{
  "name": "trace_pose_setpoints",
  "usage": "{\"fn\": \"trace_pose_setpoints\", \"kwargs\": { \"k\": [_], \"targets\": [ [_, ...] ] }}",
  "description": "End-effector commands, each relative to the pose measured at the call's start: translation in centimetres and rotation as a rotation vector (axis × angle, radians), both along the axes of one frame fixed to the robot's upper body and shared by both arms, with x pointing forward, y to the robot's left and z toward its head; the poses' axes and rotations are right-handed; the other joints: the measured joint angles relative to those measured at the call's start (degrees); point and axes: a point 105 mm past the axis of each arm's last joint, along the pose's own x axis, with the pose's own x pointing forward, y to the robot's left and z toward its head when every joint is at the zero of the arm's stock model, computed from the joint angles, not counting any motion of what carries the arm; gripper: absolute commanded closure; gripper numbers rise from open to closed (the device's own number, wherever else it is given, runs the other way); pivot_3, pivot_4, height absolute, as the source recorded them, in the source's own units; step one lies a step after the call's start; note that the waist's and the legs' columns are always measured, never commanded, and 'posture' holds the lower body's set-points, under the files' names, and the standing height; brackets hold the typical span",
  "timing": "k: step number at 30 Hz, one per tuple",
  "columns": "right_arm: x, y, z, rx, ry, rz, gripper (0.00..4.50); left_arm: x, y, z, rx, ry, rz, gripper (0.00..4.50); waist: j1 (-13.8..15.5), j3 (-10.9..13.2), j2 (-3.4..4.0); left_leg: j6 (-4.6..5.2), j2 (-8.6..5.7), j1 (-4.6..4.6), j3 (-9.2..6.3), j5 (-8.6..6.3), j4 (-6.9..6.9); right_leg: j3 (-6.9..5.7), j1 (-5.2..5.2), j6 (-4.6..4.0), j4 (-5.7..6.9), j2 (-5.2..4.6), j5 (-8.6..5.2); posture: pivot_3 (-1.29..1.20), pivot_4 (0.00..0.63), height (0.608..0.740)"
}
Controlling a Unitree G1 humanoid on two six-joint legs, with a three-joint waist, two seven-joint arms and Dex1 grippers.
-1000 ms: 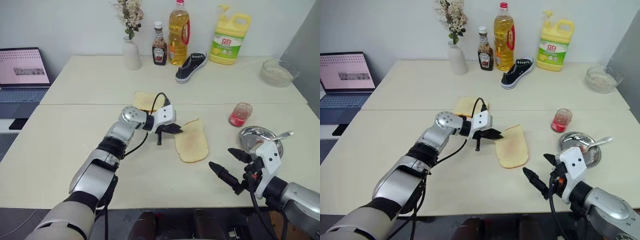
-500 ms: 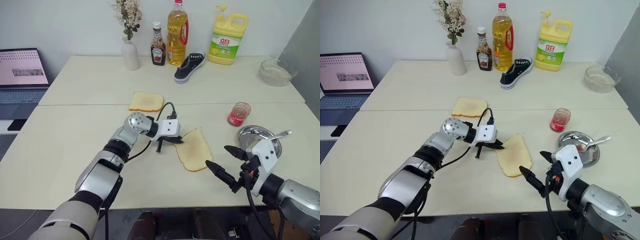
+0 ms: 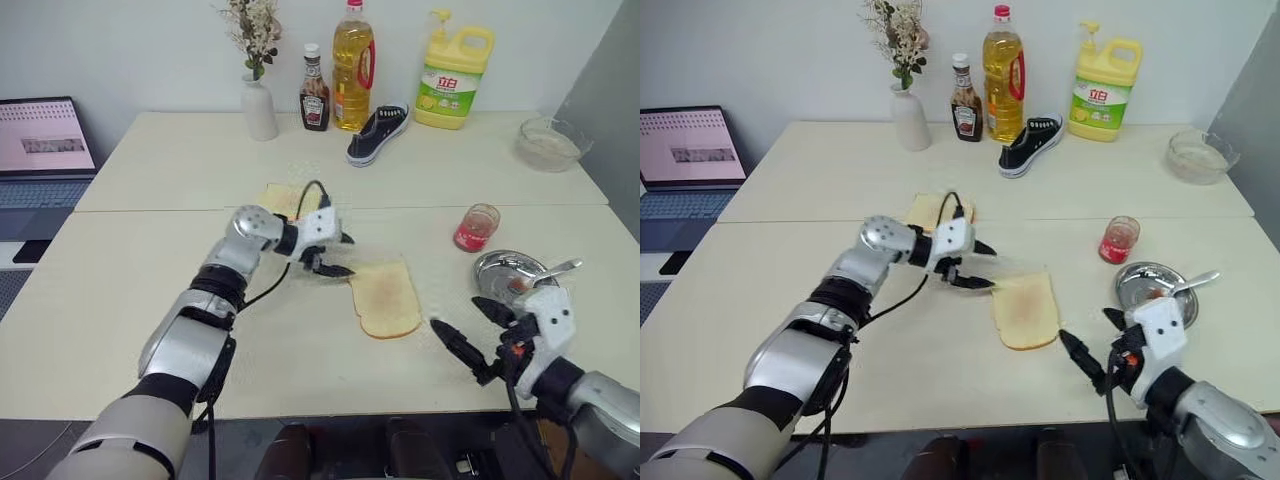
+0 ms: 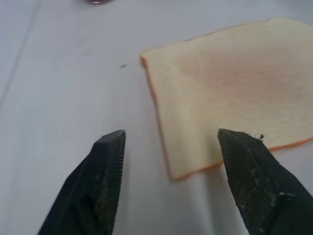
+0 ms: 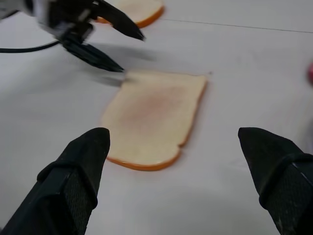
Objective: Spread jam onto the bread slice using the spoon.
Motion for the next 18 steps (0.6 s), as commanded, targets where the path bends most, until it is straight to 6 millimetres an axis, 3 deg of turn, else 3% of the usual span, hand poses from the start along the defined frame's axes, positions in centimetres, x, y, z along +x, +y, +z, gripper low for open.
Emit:
{"fn": "trace_pose_setpoints", "kwargs": {
  "k": [1, 7, 9, 11, 18],
  "targets": [
    [0.5, -3.2, 1.0, -0.022, -0.088, -0.197, 0.00, -0.9, -1.1, 3.8, -0.212, 0.003, -0.013, 0.03, 0.0, 0.0, 0.00, 0.00, 0.01, -0.01, 0.00, 0.00, -0.01, 0.01, 0.00, 0.00, -0.01, -0.01, 0.00, 0.00, 0.150, 0.740],
    [1.1, -8.2, -0.2, 0.073, -0.106, -0.473, 0.00, -6.8, -3.4, 4.4, -0.422, 0.088, -0.091, 0.03, -0.1, -0.1, 0.13, -0.02, 0.07, 0.07, -0.18, 0.00, -0.06, 0.16, 0.00, -0.02, -0.02, -0.04, 0.01, 0.00, 0.150, 0.740],
    [2.2, -11.3, -0.7, 0.237, -0.116, -0.606, 0.00, -8.0, -4.3, 3.2, -0.417, 0.117, -0.086, 0.03, -0.1, -0.1, 0.13, -0.02, 0.06, 0.07, -0.18, 0.01, -0.04, 0.17, -0.02, -0.03, 0.03, -0.04, 0.01, 0.00, 0.150, 0.740],
    [3.0, -13.0, -1.1, 0.354, -0.118, -0.656, 0.00, -8.7, -5.1, 2.8, -0.423, 0.147, -0.084, 0.03, -0.1, -0.1, 0.29, -0.03, 0.10, 0.16, -0.13, 0.01, -0.04, 0.21, 0.04, -0.05, 0.00, 0.02, 0.03, 0.00, 0.150, 0.740],
    [5.9, -13.9, -1.3, 0.675, -0.093, -0.543, 0.00, -9.2, -6.7, 2.6, -0.418, 0.193, -0.109, 0.03, -0.1, -0.3, 0.59, 0.14, 0.03, 0.26, 0.21, 0.12, -0.03, 0.17, 0.17, -0.08, 0.03, 0.06, 0.05, 0.00, 0.150, 0.740]
  ]
}}
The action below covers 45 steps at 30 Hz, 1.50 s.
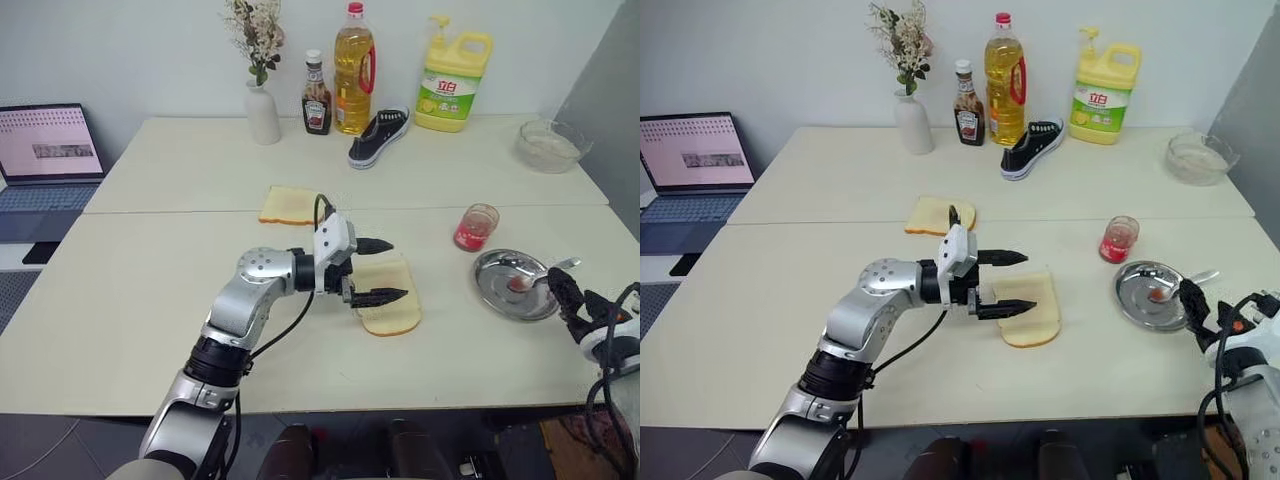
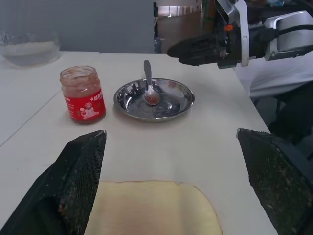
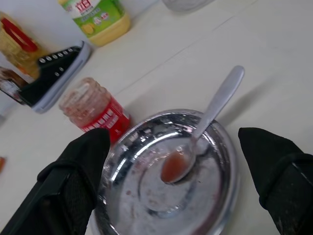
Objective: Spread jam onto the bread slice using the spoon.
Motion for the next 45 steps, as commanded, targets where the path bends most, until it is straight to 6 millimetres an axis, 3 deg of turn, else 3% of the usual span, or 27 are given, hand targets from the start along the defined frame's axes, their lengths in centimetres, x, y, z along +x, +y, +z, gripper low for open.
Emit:
{"fn": "trace_pose_setpoints", "kwargs": {
  "k": [1, 11, 21, 30, 33, 44, 45],
  "targets": [
    [1.0, -1.3, 0.2, 0.107, -0.047, 0.017, 0.00, -0.5, -1.1, 1.3, -0.028, -0.034, -0.042, 0.03, 0.0, 0.0, 0.01, 0.00, 0.00, 0.00, 0.03, 0.00, 0.00, 0.03, 0.00, -0.09, 0.00, 0.00, 0.05, 0.00, 0.150, 0.740],
    [3.8, -5.1, -1.2, 0.291, -0.075, -0.083, 0.00, 0.0, -1.3, 2.9, -0.068, -0.028, -0.014, 0.03, -0.1, -0.1, 0.13, 0.01, -0.03, -0.03, 0.11, -0.01, -0.03, 0.09, -0.05, -0.09, -0.01, -0.01, 0.05, 0.00, 0.150, 0.740],
    [6.2, -5.6, -2.0, 0.292, -0.071, -0.063, 0.00, -0.1, -1.1, 3.1, -0.052, -0.037, -0.016, 0.03, -0.3, -0.1, 0.15, 0.01, -0.05, 0.00, 0.23, -0.01, -0.03, 0.20, -0.06, -0.09, -0.02, -0.01, 0.06, 0.00, 0.150, 0.740],
    [7.1, -4.4, -2.0, 0.317, -0.095, -0.008, 0.00, 0.0, -0.8, 3.0, -0.040, -0.042, -0.010, 0.03, -0.3, -0.1, 0.15, 0.01, -0.03, 0.00, 0.38, -0.01, -0.03, 0.34, -0.11, -0.08, -0.03, 0.00, 0.06, 0.00, 0.150, 0.740],
    [7.2, -4.3, -2.1, 0.322, -0.094, -0.002, 0.55, -0.1, -0.8, 3.0, -0.037, -0.043, -0.011, 0.00, -0.3, -0.1, 0.15, 0.01, -0.02, 0.00, 0.43, -0.01, -0.04, 0.39, -0.12, -0.07, -0.04, -0.01, 0.07, 0.00, 0.150, 0.740],
    [7.3, -4.2, -2.0, 0.321, -0.104, 0.023, 4.47, 0.0, -0.7, 2.9, -0.030, -0.047, -0.007, 0.00, -0.3, 0.0, 0.12, 0.03, 0.00, 0.21, 1.00, -0.02, -0.05, 1.05, -0.15, 0.20, -0.11, 0.04, 0.21, 0.00, 0.150, 0.740],
    [7.3, -4.1, -2.0, 0.320, -0.105, 0.026, 4.47, 0.0, -0.7, 2.9, -0.029, -0.048, -0.007, 0.00, -0.3, 0.0, 0.11, 0.03, 0.00, 0.20, 1.02, -0.02, -0.04, 1.07, -0.14, 0.24, -0.13, 0.03, 0.24, 0.00, 0.150, 0.740]
  ]
}}
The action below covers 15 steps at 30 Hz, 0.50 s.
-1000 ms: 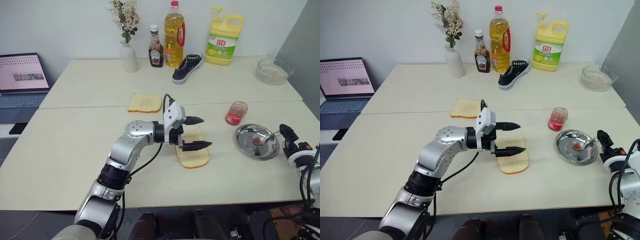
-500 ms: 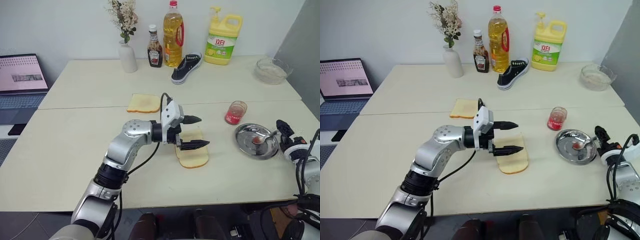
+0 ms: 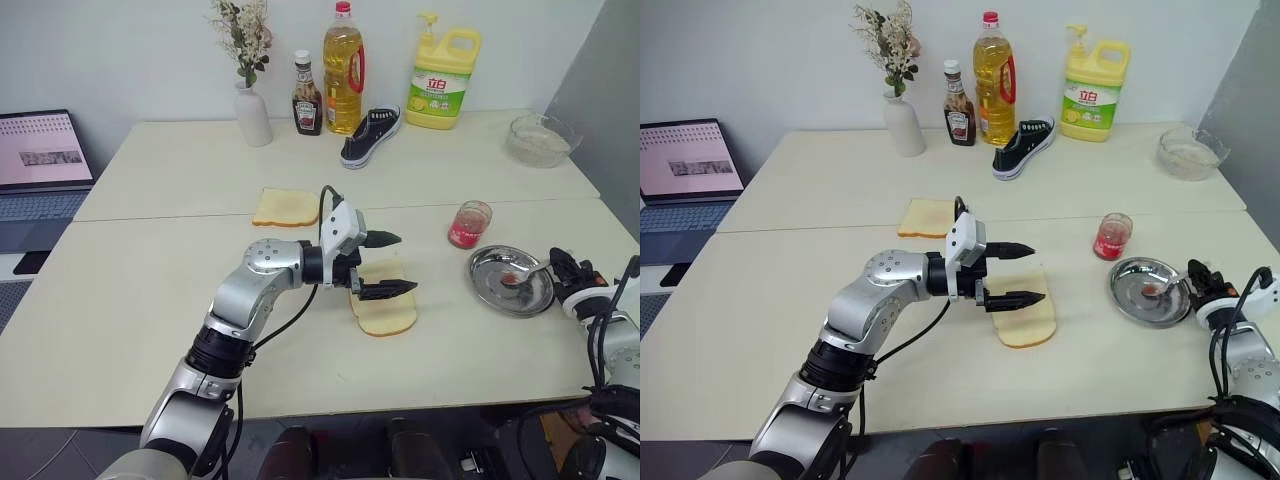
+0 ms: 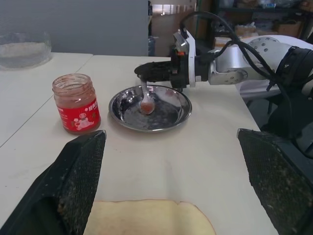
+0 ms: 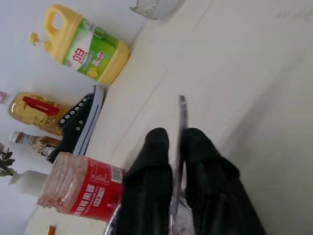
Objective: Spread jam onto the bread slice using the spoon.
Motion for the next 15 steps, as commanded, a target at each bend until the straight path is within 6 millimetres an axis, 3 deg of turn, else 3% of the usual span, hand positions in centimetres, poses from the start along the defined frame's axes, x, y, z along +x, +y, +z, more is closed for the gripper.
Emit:
{"fn": "trace_pose_setpoints", "kwargs": {
  "k": [1, 7, 15],
  "targets": [
    [-0.1, -0.1, 0.4, -0.012, -0.011, 0.008, 4.47, -0.4, -0.1, 1.5, -0.023, -0.057, -0.021, 0.00, 0.1, 0.0, -0.01, 0.00, 0.00, 0.00, 0.02, 0.00, 0.01, 0.04, 0.00, 0.03, -0.01, -0.01, 0.02, 0.00, 0.150, 0.740],
    [-1.0, 0.7, 1.8, -0.070, -0.041, 0.036, 4.47, -0.1, 0.3, 1.5, -0.018, -0.065, -0.011, 0.00, 0.1, 0.0, 0.00, 0.00, 0.02, -0.03, 0.05, 0.00, -0.02, 0.07, -0.05, 0.05, -0.02, -0.03, 0.02, 0.00, 0.150, 0.740],
    [-2.5, 5.5, 9.8, -0.302, -0.189, 0.070, 4.47, 0.9, 1.6, 2.1, -0.041, -0.063, 0.063, 0.00, 0.0, 0.1, 0.08, 0.00, 0.03, -0.07, -0.03, -0.01, -0.02, 0.14, -0.13, 0.10, -0.01, -0.03, 0.02, 0.00, 0.150, 0.740]
  ]
}}
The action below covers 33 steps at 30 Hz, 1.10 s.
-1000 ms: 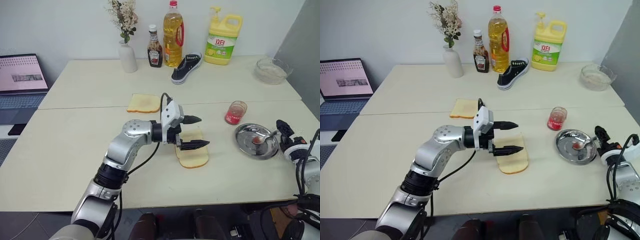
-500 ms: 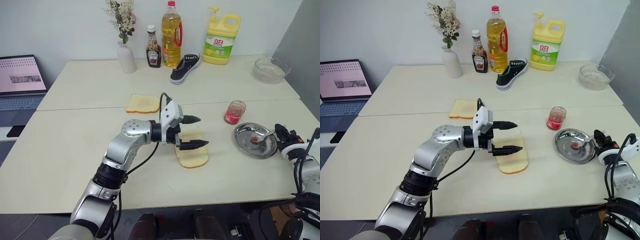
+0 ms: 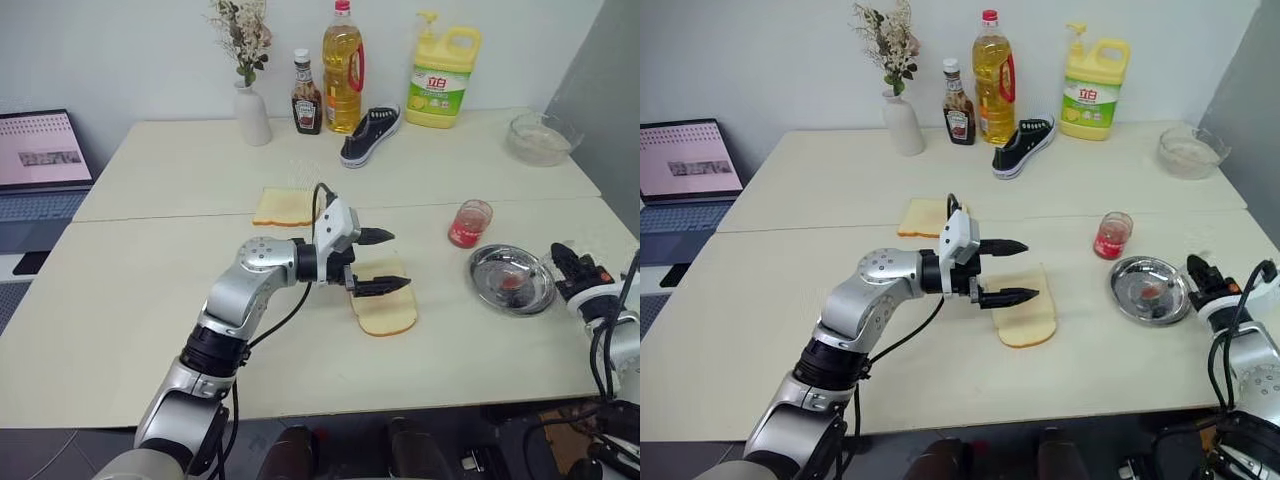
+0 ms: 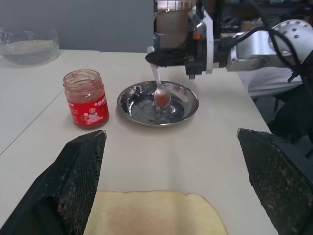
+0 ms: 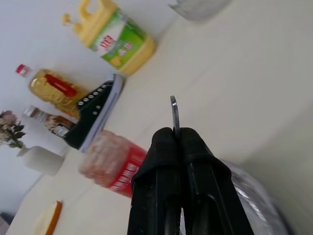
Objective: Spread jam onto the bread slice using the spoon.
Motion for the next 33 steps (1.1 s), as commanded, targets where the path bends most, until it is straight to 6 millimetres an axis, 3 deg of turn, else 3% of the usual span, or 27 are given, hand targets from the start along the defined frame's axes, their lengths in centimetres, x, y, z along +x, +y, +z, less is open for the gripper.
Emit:
{"fn": "trace_pose_setpoints", "kwargs": {
  "k": [1, 6, 11, 20, 33],
  "targets": [
    [-0.5, 2.9, 5.4, -0.137, -0.122, 0.025, 4.47, 0.5, 0.8, 1.9, -0.055, -0.044, 0.035, 0.00, 0.0, 0.0, 0.00, 0.00, 0.00, -0.01, 0.00, 0.00, 0.00, -0.01, 0.00, 0.03, 0.00, 0.00, -0.02, 0.00, 0.150, 0.740],
    [0.2, 4.8, 9.2, -0.233, -0.194, -0.003, 4.47, 1.0, 1.0, 2.0, -0.063, -0.046, 0.058, 0.00, 0.1, 0.0, -0.01, 0.00, -0.02, -0.03, -0.03, 0.00, 0.00, -0.01, -0.02, 0.07, -0.02, -0.01, -0.04, 0.00, 0.150, 0.740],
    [2.8, 5.4, 11.8, -0.314, -0.247, -0.083, 4.47, 1.3, 0.2, 2.5, -0.093, -0.056, 0.064, 0.00, 0.1, 0.0, -0.04, 0.00, -0.05, -0.09, 0.04, 0.00, 0.01, -0.04, -0.05, 0.00, -0.06, -0.03, 0.01, 0.00, 0.150, 0.740],
    [6.8, 5.7, 11.1, -0.494, -0.247, -0.148, 4.47, 1.4, 0.3, 2.6, -0.102, -0.077, 0.092, 0.00, 0.1, 0.0, -0.04, 0.00, -0.04, -0.31, 0.09, 0.00, -0.04, -0.01, -0.33, 0.00, -0.04, -0.03, 0.02, 0.00, 0.150, 0.740],
    [8.9, 7.2, 8.7, -0.578, -0.230, -0.113, 4.47, 1.3, 1.0, 2.7, -0.102, -0.082, 0.134, 0.00, 0.1, 0.0, -0.04, 0.00, -0.02, -0.31, 0.03, 0.00, -0.06, 0.04, -0.41, -0.01, 0.01, -0.03, 0.03, 0.00, 0.150, 0.740]
  ]
}}
